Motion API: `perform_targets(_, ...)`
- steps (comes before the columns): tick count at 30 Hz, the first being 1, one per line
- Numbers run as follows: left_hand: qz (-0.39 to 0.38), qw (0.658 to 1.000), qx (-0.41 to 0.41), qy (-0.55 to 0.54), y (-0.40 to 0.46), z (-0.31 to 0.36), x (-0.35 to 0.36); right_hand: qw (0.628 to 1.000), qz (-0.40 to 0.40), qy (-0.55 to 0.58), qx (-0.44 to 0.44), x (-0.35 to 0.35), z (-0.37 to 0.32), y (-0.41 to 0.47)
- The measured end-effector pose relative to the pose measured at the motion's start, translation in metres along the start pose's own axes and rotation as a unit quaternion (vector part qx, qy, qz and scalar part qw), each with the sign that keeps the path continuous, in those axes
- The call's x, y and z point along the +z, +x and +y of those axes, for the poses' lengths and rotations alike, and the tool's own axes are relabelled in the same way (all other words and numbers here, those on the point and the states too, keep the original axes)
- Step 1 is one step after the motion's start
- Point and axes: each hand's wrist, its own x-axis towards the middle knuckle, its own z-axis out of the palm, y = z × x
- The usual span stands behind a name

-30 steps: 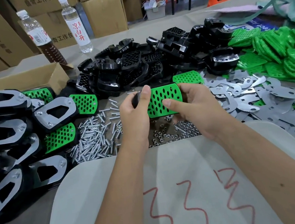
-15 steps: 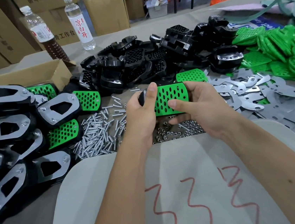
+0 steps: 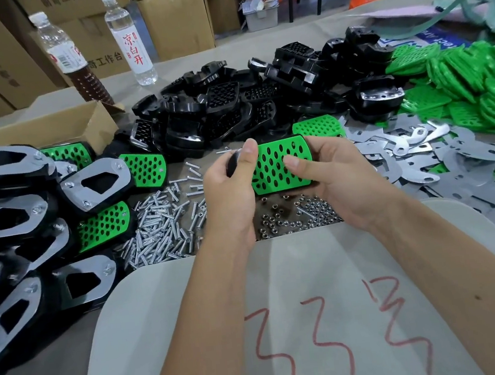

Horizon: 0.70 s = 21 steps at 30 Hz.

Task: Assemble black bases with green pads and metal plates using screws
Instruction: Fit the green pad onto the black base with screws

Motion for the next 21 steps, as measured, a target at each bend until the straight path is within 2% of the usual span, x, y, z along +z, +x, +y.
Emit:
perform_targets(3,0.024,1.0,0.001,-0.008,0.0,0.0,0.002,1.0,0.001,-0.005,0.002,0.0,0.0,0.0)
perform_targets(7,0.037,0.999,-0.001,-0.037,0.001,-0.004,0.007,0.997,0.06,-0.009,-0.039,-0.001,-0.001,0.002)
perform_targets(14,0.0,0.996,-0.034,-0.08,0.001,-0.002,0.004,0.999,0.003,0.036,-0.035,-0.01,-0.003,0.004)
perform_targets(17,0.032,0.999,0.001,-0.043,0.001,-0.005,0.007,0.999,0.008,0.035,-0.022,-0.011,0.0,0.005)
perform_targets(21,0.087,0.991,0.101,0.015,0.003,-0.008,0.009,1.0,0.019,0.023,-0.009,-0.009,0.002,0.007)
